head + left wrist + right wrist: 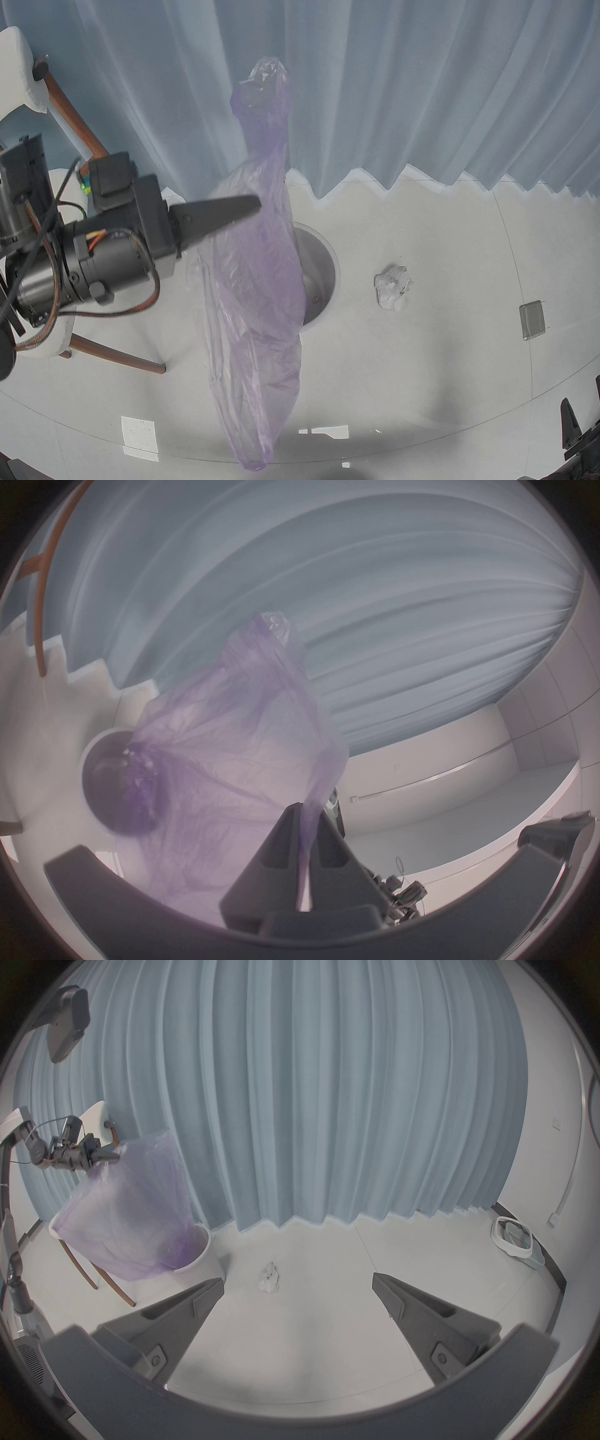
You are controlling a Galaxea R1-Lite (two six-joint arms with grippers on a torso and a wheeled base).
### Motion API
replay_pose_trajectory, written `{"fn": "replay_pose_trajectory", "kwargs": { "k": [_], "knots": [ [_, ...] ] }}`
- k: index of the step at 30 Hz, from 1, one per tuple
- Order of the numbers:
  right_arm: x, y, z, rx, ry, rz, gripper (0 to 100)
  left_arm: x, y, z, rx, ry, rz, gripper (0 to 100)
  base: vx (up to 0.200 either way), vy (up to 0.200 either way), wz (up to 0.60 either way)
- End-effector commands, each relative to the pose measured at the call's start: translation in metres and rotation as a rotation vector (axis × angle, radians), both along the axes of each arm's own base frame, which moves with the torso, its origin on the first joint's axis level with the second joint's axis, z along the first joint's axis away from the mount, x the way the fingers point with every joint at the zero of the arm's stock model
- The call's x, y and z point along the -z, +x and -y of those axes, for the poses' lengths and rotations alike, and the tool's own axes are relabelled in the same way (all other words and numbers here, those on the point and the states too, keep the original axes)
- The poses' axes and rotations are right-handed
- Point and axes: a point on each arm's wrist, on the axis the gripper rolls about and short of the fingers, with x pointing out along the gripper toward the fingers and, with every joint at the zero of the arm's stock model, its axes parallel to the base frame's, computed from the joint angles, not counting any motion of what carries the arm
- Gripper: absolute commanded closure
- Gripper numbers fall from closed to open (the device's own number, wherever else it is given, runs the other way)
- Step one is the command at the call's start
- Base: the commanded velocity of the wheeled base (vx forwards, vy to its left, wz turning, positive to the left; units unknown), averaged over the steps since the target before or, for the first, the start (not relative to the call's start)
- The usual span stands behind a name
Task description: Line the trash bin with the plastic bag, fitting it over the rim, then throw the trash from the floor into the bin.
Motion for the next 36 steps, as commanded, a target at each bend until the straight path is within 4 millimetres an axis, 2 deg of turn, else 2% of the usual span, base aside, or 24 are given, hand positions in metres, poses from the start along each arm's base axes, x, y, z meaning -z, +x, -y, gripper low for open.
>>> {"fn": "replay_pose_trajectory", "kwargs": {
  "k": [1, 3, 6, 9, 10, 11, 12, 15, 17, 18, 19, 21, 26, 29, 36],
  "knots": [
    [0.005, 0.0, 0.0, -0.001, 0.0, -0.001, 0, 0.026, -0.003, -0.014, -0.047, 0.072, -0.03, 100, 0.0, 0.0, 0.0],
    [0.005, 0.0, 0.0, -0.001, 0.0, -0.001, 0, 0.039, 0.004, -0.018, -0.07, 0.119, -0.035, 100, 0.0, 0.0, 0.0],
    [0.005, 0.0, 0.0, -0.001, 0.0, -0.001, 0, 0.056, 0.026, -0.019, -0.108, 0.179, -0.062, 100, 0.0, 0.0, 0.0],
    [0.005, 0.0, 0.0, -0.001, 0.0, -0.001, 0, 0.058, 0.05, -0.019, -0.149, 0.184, -0.025, 100, 0.0, 0.0, 0.0],
    [0.005, 0.0, 0.0, -0.001, 0.0, -0.001, 0, 0.058, 0.05, -0.019, -0.149, 0.184, -0.025, 100, 0.0, 0.0, 0.0],
    [0.005, 0.0, 0.0, -0.001, 0.0, -0.001, 0, 0.057, 0.077, -0.019, -0.189, 0.169, 0.007, 100, 0.0, 0.0, 0.0],
    [0.005, 0.0, 0.0, -0.001, 0.0, -0.001, 0, 0.056, 0.083, -0.018, -0.197, 0.166, 0.016, 100, 0.0, 0.0, 0.0],
    [0.005, 0.0, 0.0, -0.001, 0.0, -0.001, 0, 0.043, 0.133, -0.013, -0.261, 0.126, 0.127, 100, 0.0, 0.0, 0.0],
    [0.005, 0.0, 0.0, -0.001, 0.0, -0.001, 0, 0.032, 0.152, -0.008, -0.286, 0.12, 0.192, 100, 0.0, 0.0, 0.0],
    [0.005, 0.0, 0.0, -0.001, -0.002, -0.001, 0, 0.032, 0.154, -0.007, -0.289, 0.121, 0.194, 100, 0.0, 0.0, 0.0],
    [0.005, 0.0, 0.0, -0.001, 0.0, -0.001, 0, 0.02, 0.168, -0.003, -0.322, 0.109, 0.245, 100, 0.0, 0.0, 0.0],
    [0.005, 0.0, 0.0, -0.001, 0.0, -0.002, 0, 0.016, 0.179, 0.001, -0.343, 0.111, 0.254, 100, 0.0, 0.0, 0.0],
    [0.005, 0.0, 0.0, -0.002, -0.002, -0.002, 0, 0.019, 0.177, 0.005, -0.346, 0.155, 0.227, 100, 0.0, 0.0, 0.0],
    [0.005, 0.0, 0.0, -0.002, -0.002, -0.002, 0, 0.017, 0.169, 0.003, -0.335, 0.21, 0.227, 100, 0.0, 0.0, 0.0],
    [0.006, 0.0, 0.0, -0.007, -0.008, -0.004, 0, 0.009, 0.16, 0.006, -0.312, 0.228, 0.236, 100, 0.2, 0.0, 0.0]
  ]
}}
